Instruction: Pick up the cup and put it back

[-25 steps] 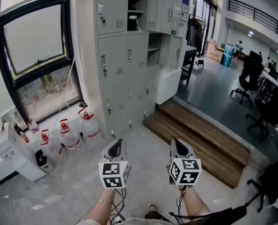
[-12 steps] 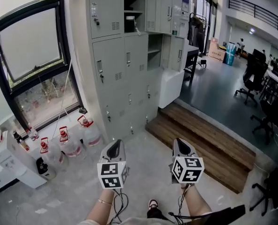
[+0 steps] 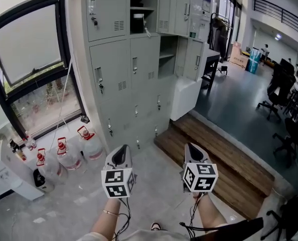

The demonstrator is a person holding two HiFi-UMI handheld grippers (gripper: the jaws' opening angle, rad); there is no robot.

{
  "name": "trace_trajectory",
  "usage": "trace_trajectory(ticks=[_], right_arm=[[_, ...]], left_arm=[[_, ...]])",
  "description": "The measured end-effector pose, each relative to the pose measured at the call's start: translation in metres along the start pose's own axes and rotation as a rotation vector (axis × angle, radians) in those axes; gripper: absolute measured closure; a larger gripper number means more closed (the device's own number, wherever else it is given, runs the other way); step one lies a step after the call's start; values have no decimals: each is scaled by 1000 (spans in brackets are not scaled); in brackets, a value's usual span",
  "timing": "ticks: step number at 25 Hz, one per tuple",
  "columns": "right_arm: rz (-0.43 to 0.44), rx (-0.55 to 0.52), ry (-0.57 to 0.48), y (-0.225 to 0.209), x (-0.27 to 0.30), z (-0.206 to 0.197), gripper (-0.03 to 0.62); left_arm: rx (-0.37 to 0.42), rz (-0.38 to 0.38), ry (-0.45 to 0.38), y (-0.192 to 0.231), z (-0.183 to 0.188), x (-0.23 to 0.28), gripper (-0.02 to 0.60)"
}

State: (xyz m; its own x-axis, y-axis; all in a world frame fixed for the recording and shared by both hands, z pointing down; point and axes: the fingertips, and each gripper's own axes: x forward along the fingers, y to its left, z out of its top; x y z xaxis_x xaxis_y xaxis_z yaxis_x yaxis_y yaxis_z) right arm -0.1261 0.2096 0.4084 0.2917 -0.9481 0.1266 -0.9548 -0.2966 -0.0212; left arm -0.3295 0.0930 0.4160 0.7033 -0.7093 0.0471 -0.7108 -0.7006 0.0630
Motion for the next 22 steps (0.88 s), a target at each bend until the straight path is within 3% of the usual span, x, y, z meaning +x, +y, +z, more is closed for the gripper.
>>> trace_trajectory(ticks=[12,22], right_arm=[[31,3,28,-75,95,-3,602],[69,24,44,-89,167,-7,602]], left_arm=[[17,55,18,-14,-9,100,571],[32,65,58,-7,-21,168,571]])
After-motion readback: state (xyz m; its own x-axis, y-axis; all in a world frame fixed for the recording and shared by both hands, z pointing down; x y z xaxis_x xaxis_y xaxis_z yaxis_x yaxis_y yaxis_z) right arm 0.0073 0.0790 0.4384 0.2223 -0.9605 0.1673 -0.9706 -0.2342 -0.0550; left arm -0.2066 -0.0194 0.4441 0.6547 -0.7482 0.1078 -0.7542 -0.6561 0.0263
